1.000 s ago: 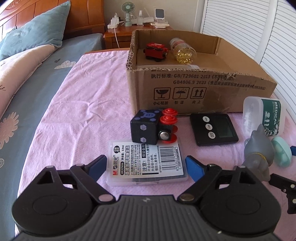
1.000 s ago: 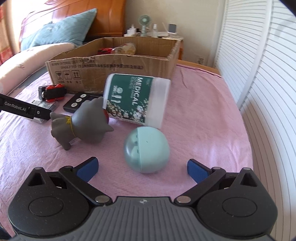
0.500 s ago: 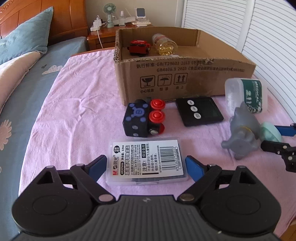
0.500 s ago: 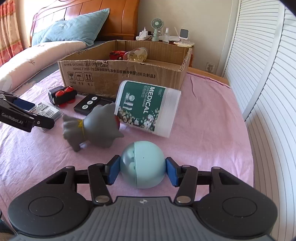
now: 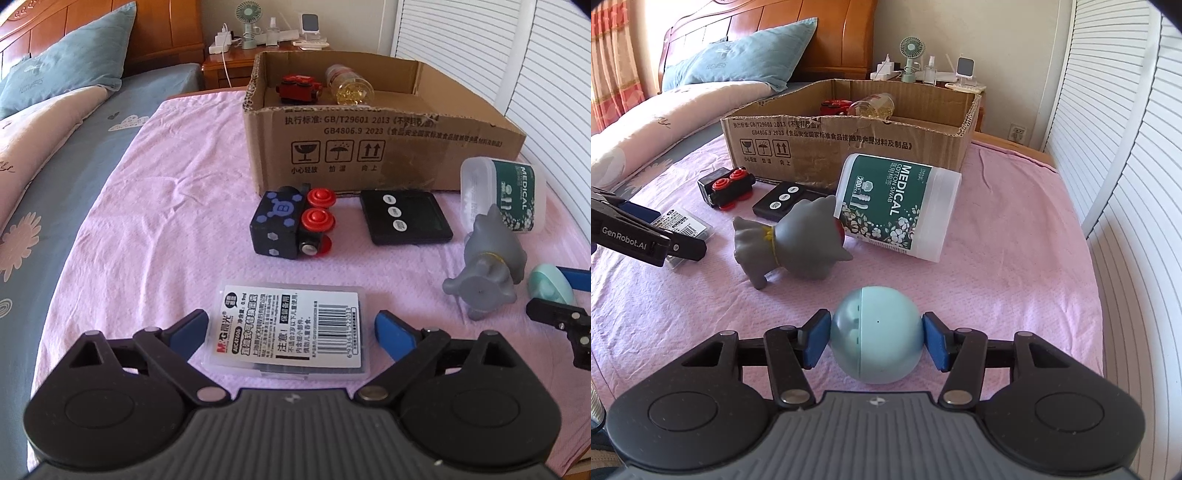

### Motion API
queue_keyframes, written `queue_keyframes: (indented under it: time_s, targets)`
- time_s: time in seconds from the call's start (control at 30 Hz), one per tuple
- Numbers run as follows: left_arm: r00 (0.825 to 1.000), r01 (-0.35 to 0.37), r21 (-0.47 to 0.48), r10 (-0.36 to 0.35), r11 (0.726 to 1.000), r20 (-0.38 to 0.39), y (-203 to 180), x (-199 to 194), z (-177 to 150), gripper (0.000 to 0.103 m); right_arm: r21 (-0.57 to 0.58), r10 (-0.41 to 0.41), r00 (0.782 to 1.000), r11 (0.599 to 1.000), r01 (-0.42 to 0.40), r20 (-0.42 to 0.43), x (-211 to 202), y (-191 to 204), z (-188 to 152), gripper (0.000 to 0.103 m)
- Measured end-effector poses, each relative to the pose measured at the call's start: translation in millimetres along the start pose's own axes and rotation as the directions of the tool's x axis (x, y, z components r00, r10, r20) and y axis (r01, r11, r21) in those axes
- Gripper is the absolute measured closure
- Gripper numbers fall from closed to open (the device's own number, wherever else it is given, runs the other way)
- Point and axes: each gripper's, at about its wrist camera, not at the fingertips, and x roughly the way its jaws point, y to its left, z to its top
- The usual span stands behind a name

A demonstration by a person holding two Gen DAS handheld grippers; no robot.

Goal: Organize rigid objects
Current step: 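Grasp the card pack with the left tool while the right tool grips the teal case, then carry the teal case into the box with the right tool and release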

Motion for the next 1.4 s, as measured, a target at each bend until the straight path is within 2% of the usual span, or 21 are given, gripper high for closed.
queue_keyframes:
  time_s: [0.13, 0.23, 0.3, 0.43, 1.0, 1.2, 1.4]
  targets:
    - [1.0, 0.003, 0.001, -0.003, 1.0, -0.002, 0, 0, 0, 0.008, -0.004, 0.007, 1.0, 1.0, -0.007, 0.001, 0, 0, -1, 0.039]
    - [1.0, 0.006, 0.006, -0.006, 1.0, 0.002, 0, -3, -1, 0.014, -0.004, 0.004, 1.0, 1.0, -0.003, 0.005, 0, 0, -2, 0.036]
    - [1.0, 0.012, 0.014, -0.012, 1.0, 0.0, 0, -3, -1, 0.014, -0.005, 0.003, 1.0, 1.0, -0.003, 0.0, 0, 0, -1, 0.036]
    - [1.0, 0.027, 0.036, -0.027, 0.999, 0.0, 1, -3, 0, 0.014, -0.019, 0.001, 1.0, 1.0, -0.001, -0.01, -2, 3, 1, 0.045]
    - [0.996, 0.087, 0.168, -0.086, 0.982, -0.013, 3, -22, 9, 0.014, -0.055, 0.003, 1.0, 0.998, -0.005, -0.028, -13, 4, 10, 0.045]
    - [0.991, 0.131, 0.202, -0.13, 0.971, -0.02, 5, -38, 15, 0.014, -0.083, 0.017, 1.0, 0.996, -0.017, 0.007, -32, -1, 31, 0.045]
    - [0.988, 0.152, 0.225, -0.154, 0.962, -0.012, 9, -51, 23, 0.014, -0.111, 0.034, 0.995, 0.993, -0.024, 0.088, -49, -7, 73, 0.045]
